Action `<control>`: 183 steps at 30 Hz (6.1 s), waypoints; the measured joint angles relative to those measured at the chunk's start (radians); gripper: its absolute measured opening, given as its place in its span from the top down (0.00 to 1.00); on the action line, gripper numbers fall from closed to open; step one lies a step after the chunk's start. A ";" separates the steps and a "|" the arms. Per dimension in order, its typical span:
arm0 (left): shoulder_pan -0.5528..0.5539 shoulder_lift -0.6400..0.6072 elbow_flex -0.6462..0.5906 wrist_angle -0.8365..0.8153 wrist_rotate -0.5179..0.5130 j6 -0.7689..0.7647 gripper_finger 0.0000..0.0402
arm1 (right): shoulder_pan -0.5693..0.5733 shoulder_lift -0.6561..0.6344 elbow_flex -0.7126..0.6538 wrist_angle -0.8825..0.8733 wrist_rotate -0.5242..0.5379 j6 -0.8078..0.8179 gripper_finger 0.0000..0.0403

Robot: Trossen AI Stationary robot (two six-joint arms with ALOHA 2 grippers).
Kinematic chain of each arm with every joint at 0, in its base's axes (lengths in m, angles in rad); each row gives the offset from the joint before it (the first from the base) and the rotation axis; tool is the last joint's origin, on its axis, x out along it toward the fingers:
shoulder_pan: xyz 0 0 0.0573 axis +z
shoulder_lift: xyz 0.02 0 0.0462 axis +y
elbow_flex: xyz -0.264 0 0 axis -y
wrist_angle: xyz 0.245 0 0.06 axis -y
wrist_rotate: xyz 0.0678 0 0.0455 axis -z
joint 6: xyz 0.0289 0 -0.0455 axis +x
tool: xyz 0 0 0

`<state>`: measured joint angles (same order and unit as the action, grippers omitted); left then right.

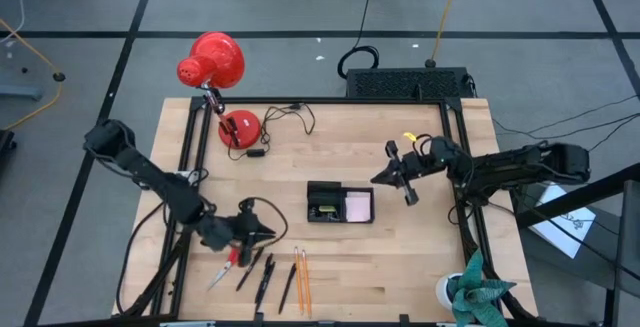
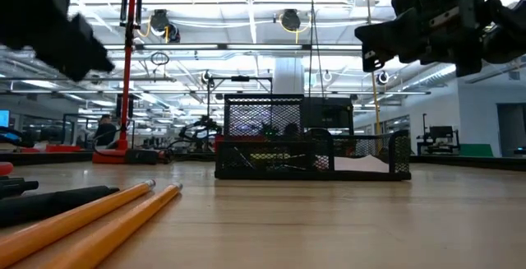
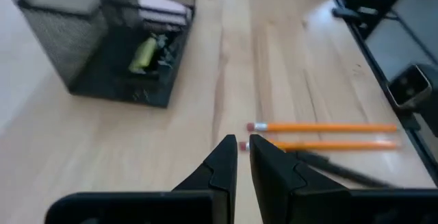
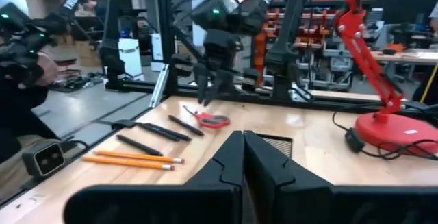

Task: Pick and place office supplies into organizer
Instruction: Put the orange pencil into the black desk organizer

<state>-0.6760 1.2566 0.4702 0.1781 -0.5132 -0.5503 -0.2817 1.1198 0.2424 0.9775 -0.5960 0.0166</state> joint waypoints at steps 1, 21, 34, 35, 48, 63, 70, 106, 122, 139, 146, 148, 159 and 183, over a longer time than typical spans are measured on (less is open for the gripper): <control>-0.011 0.003 0.037 -0.050 -0.032 -0.024 0.88 | -0.008 0.000 0.000 0.000 -0.013 0.002 1.00; 0.013 0.310 0.358 -0.359 0.130 -0.404 0.88 | -0.018 0.000 0.000 -0.028 -0.032 0.099 1.00; 0.134 0.484 0.536 -0.362 0.381 -0.352 0.88 | -0.016 0.001 -0.015 -0.022 -0.030 0.127 1.00; 0.143 0.491 0.548 -0.382 0.380 -0.354 0.88 | -0.016 0.001 -0.015 -0.019 -0.030 0.125 1.00; 0.247 0.553 0.663 -0.698 0.515 -0.405 0.88 | -0.017 0.000 -0.015 -0.009 -0.030 0.124 1.00; 0.220 0.545 0.665 -0.606 0.640 -0.656 0.88 | -0.019 0.001 -0.015 0.048 -0.029 -0.001 1.00; 0.054 0.545 0.665 -0.271 0.420 -0.941 0.88 | -0.019 0.000 -0.015 0.110 -0.031 0.001 1.00; 0.162 0.953 1.365 -1.137 0.591 -1.034 0.88 | -0.068 -0.011 -0.014 0.064 -0.063 0.049 1.00; 0.214 0.953 1.364 -1.126 0.455 -0.989 0.88 | -0.068 -0.011 -0.014 0.041 -0.064 0.079 1.00; 0.212 0.975 1.362 -1.172 0.487 -1.018 0.42 | -0.068 -0.011 -0.014 0.019 -0.065 0.076 1.00; 0.209 0.987 1.363 -1.170 0.503 -1.061 0.38 | -0.068 -0.011 -0.014 0.020 -0.065 0.076 1.00; 0.207 0.991 1.363 -1.172 0.506 -1.071 0.38 | -0.068 -0.011 -0.014 0.019 -0.065 0.076 1.00; 0.205 1.058 1.369 -1.168 0.550 -1.086 0.38 | -0.068 -0.011 -0.014 0.018 -0.065 0.076 1.00; 0.258 1.062 1.364 -1.124 0.557 -0.864 0.38 | -0.068 -0.011 -0.014 0.019 -0.064 0.061 1.00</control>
<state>-0.4183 2.3188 1.8339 -0.9456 0.0434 -1.4141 -0.3498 1.1091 0.2279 0.9966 -0.6601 0.0778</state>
